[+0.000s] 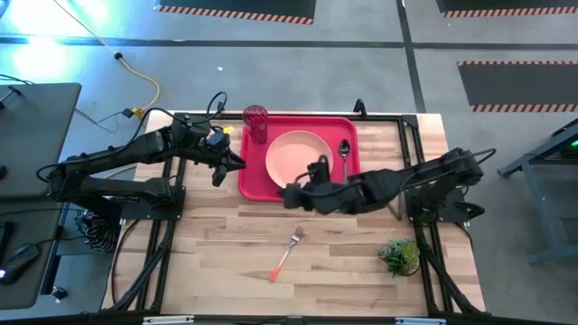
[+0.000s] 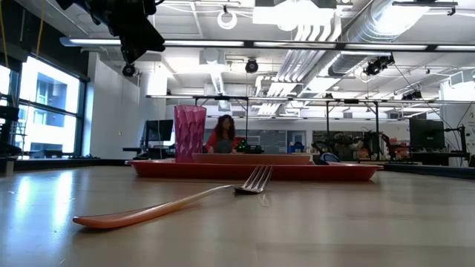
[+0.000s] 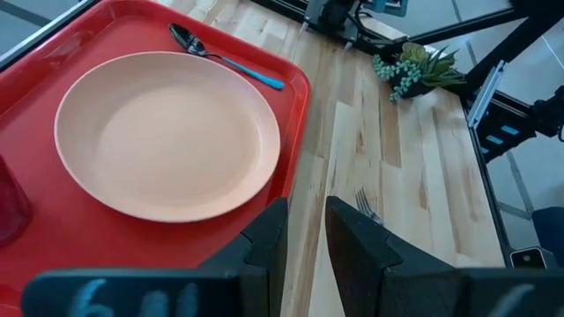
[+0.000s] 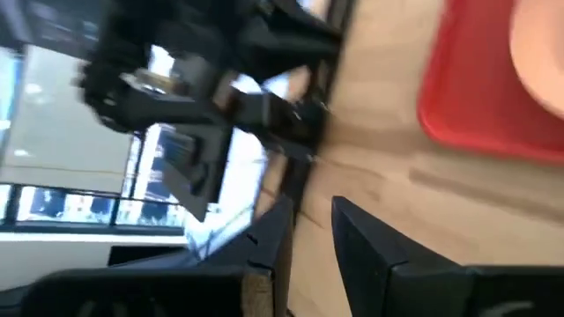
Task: Pick and place plate/cup/fork/spoon on tray
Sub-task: Put the orange fork to the left side of the blue spoon on the red serving tray
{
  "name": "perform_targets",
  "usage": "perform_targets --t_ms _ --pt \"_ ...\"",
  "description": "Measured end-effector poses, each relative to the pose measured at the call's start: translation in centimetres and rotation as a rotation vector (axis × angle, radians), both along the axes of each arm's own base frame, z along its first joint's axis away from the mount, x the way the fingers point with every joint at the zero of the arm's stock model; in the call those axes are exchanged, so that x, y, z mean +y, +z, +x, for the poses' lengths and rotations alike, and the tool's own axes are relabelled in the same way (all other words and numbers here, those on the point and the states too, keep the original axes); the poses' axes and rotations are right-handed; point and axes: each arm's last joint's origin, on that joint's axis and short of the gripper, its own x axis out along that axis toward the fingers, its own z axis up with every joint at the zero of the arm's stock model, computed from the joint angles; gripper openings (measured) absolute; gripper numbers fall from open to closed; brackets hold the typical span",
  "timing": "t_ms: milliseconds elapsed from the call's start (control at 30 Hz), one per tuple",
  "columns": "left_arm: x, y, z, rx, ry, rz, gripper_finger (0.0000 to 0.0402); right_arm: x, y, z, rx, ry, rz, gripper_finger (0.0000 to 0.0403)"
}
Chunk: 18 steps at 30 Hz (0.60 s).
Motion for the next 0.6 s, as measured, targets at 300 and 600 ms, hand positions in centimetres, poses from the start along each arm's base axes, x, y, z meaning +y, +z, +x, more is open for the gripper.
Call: perform_targets --t_ms 300,600 --pt "0.0 0.0 0.0 0.000 0.000 0.000 0.0069 1.6 -5.1 2.8 0.204 0.033 0.230 0.0074" --pt "0.0 0.0 0.0 0.000 0.000 0.000 0.0069 3.6 -9.1 3.4 0.364 -0.029 0.382 0.0074"
